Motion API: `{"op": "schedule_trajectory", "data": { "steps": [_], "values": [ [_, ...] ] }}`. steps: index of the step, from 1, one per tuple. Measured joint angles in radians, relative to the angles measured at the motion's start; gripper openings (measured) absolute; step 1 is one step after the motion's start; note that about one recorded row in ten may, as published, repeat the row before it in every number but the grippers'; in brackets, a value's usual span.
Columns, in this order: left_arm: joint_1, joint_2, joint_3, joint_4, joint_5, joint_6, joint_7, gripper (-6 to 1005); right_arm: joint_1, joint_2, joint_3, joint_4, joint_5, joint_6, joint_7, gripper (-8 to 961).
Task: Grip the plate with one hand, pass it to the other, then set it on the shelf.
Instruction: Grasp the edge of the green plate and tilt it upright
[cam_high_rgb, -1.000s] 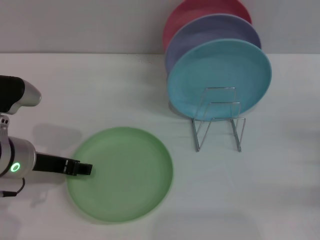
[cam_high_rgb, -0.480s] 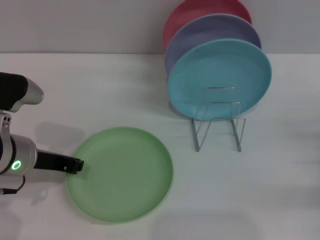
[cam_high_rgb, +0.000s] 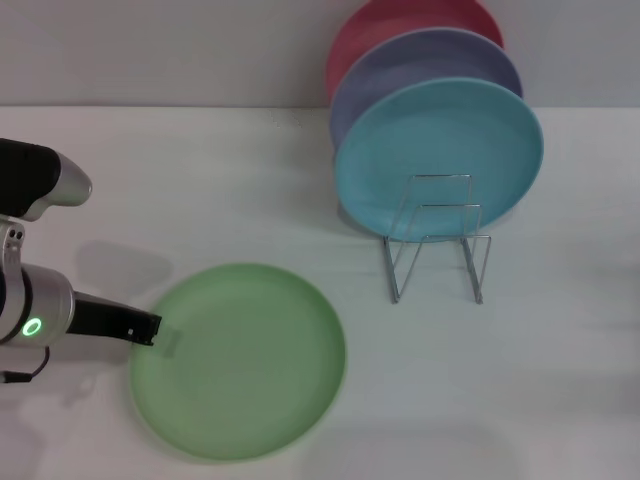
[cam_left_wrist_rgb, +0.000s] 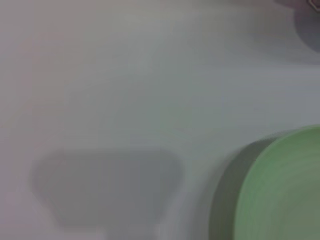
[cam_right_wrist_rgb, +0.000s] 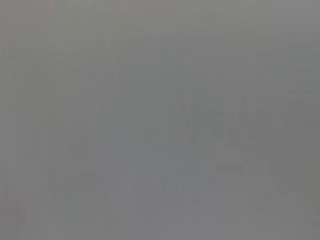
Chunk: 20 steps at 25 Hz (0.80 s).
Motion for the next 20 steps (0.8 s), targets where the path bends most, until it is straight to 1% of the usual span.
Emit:
{"op": "schedule_trajectory", "data": {
  "steps": [3,8,10,13,16,18,20],
  "values": [
    [0.004,0.000,-0.002,-0.025,0.000,0.002,0.007,50,-0.001,0.000,0.000,0.000,0.000,0.005,0.012,740],
    [0.035,0.001,-0.010,-0.125,-0.002,0.018,0.035,48,-0.002,0.000,-0.006,0.000,0.000,0.047,0.039,739],
    [0.046,0.000,-0.012,-0.169,-0.004,0.027,0.045,44,-0.002,0.000,-0.027,0.000,0.000,0.085,0.048,739],
    [0.060,0.001,-0.013,-0.220,0.000,0.044,0.048,32,0.000,-0.004,-0.086,0.016,-0.001,0.150,0.066,739],
    [0.074,0.002,-0.013,-0.252,0.001,0.080,0.058,28,0.000,-0.009,-0.164,0.076,-0.002,0.163,0.081,739],
    [0.086,0.001,-0.014,-0.272,0.001,0.110,0.067,29,0.001,-0.015,-0.226,0.141,-0.002,0.151,0.111,739],
    [0.100,0.000,-0.013,-0.290,0.000,0.145,0.081,29,-0.007,-0.025,-0.281,0.246,-0.025,0.107,0.187,739]
  ]
}}
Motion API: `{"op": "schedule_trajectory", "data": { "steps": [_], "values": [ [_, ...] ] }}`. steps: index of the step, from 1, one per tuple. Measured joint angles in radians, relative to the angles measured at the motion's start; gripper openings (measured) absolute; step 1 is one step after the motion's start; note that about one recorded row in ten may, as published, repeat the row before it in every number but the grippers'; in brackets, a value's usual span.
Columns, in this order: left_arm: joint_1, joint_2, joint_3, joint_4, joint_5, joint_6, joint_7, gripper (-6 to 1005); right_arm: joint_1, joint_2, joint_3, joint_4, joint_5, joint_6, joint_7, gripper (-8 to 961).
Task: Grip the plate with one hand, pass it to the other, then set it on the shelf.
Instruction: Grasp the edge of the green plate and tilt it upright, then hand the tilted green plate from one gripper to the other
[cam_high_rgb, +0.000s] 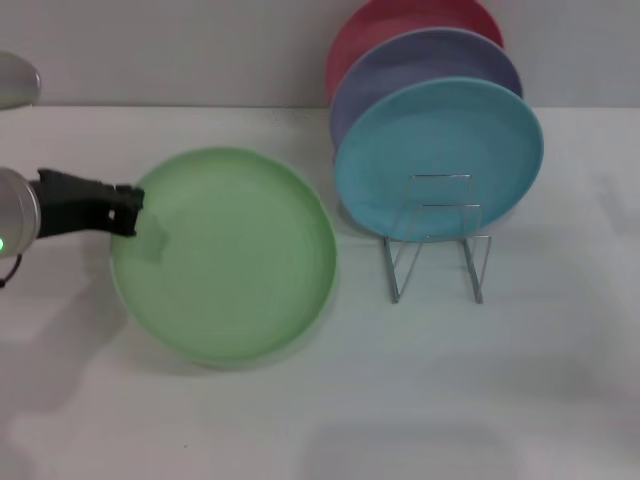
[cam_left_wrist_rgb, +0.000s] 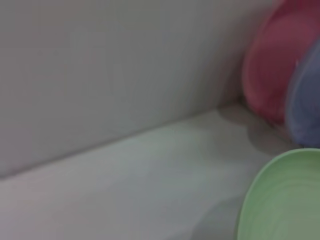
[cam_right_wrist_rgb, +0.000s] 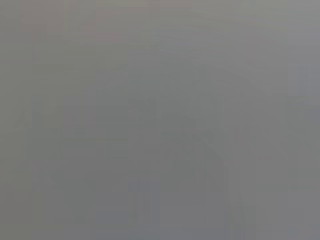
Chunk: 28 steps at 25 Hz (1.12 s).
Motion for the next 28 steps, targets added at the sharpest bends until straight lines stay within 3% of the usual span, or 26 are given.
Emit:
{"op": "schedule_trajectory", "data": {
  "steps": [4,8,11,16,18,20,24,28],
  "values": [
    [0.027,-0.001,0.009,-0.017,-0.001,0.081,0.018,29,-0.044,-0.013,-0.028,0.317,-0.195,-0.255,0.190,739],
    [0.052,-0.001,0.022,-0.007,-0.002,0.177,0.018,28,-0.055,-0.012,-0.029,0.681,-0.581,-0.609,0.490,739],
    [0.066,-0.002,0.031,-0.002,-0.004,0.221,0.018,28,-0.013,-0.022,-0.020,0.873,-0.955,-0.730,0.862,739],
    [0.063,-0.003,0.041,0.017,-0.005,0.239,0.018,29,0.104,-0.057,-0.012,1.105,-1.521,-0.673,1.528,738],
    [0.059,-0.003,0.045,0.025,-0.005,0.245,0.018,29,0.203,-0.080,0.005,1.161,-1.772,-0.566,1.806,738],
    [0.057,-0.003,0.050,0.030,-0.005,0.250,0.018,29,0.314,-0.102,0.033,1.150,-1.926,-0.433,1.980,738],
    [0.056,-0.002,0.058,0.032,-0.006,0.254,0.018,28,0.501,-0.118,0.071,1.017,-2.060,-0.261,2.098,738],
    [0.055,-0.002,0.063,0.033,-0.006,0.256,0.018,28,0.615,-0.103,0.060,0.886,-2.167,-0.235,2.092,738]
  ]
}}
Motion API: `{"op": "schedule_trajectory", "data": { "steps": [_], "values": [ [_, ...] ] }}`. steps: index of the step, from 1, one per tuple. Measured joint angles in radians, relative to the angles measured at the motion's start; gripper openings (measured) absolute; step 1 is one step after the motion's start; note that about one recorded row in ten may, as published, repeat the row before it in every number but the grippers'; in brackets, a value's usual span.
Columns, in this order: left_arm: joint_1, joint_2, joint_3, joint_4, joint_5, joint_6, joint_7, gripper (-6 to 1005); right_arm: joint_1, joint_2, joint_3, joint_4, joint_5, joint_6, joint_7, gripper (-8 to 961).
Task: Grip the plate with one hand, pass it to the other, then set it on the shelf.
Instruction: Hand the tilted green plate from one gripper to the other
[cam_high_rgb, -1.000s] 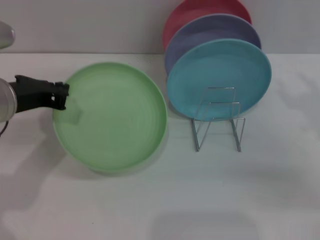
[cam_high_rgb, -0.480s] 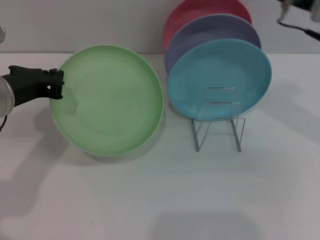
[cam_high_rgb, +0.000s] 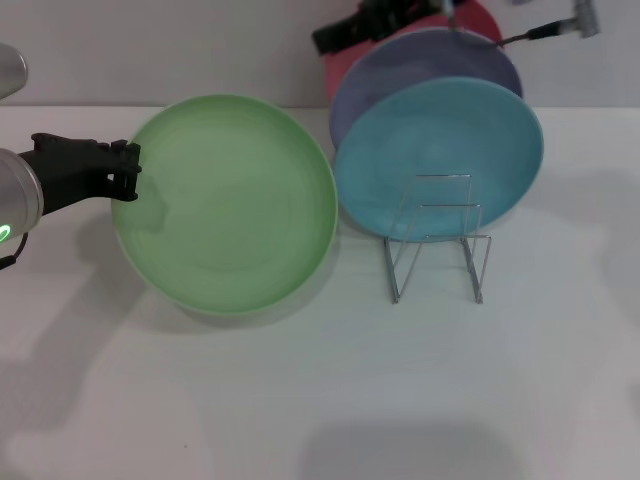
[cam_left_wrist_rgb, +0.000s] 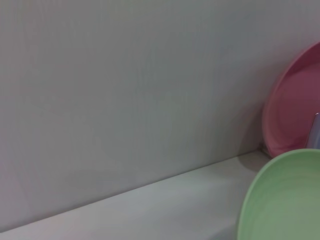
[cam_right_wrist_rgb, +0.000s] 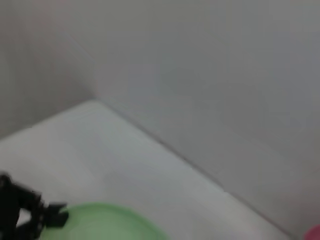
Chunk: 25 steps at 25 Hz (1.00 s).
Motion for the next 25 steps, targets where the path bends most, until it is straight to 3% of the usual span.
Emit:
{"op": "schedule_trajectory", "data": {
  "steps": [10,25],
  "values": [
    [-0.005,0.001,0.000,0.000,0.000,0.001,0.000,28,0.070,0.022,-0.077,-0.104,-0.034,-0.030,-0.036,738],
    [-0.049,0.000,-0.007,0.034,-0.002,0.002,-0.004,29,0.124,0.049,-0.171,-0.241,-0.098,-0.200,-0.061,737]
  ]
}}
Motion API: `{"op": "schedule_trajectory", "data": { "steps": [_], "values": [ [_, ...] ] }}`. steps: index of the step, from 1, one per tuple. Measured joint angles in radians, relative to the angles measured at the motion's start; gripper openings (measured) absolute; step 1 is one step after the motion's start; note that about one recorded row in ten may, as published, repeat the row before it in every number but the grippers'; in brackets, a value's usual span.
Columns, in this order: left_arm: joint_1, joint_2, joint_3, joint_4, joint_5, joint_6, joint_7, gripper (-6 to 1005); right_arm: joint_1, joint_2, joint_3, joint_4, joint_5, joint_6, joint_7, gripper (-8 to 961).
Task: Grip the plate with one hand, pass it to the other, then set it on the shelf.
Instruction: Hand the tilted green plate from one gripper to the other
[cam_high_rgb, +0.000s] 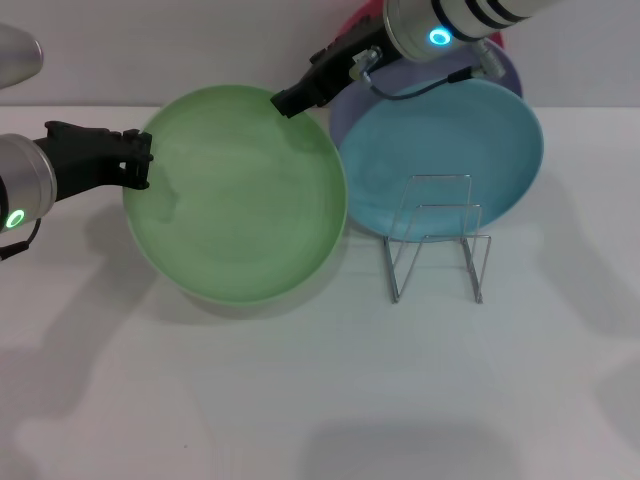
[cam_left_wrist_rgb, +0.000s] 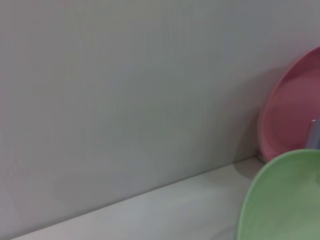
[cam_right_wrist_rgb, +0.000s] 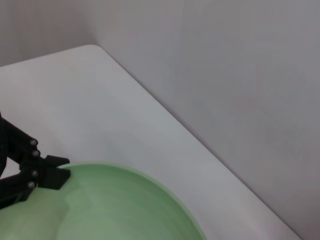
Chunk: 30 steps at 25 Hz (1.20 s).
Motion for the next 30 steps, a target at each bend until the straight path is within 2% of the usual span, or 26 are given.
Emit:
{"op": "schedule_trajectory", "data": {
  "steps": [6,19,30],
  "values": [
    [-0.003,0.000,-0.001,0.001,-0.001,0.000,-0.001,28,0.015,0.011,-0.032,-0.031,0.008,-0.038,-0.012,737],
    [-0.005,0.000,-0.001,0.002,-0.016,0.000,0.002,29,0.028,0.022,-0.036,-0.083,0.010,-0.079,-0.027,738],
    [-0.005,0.002,0.002,-0.002,-0.016,-0.001,0.003,29,0.024,0.025,-0.032,-0.101,0.014,-0.108,-0.027,630]
  ]
}}
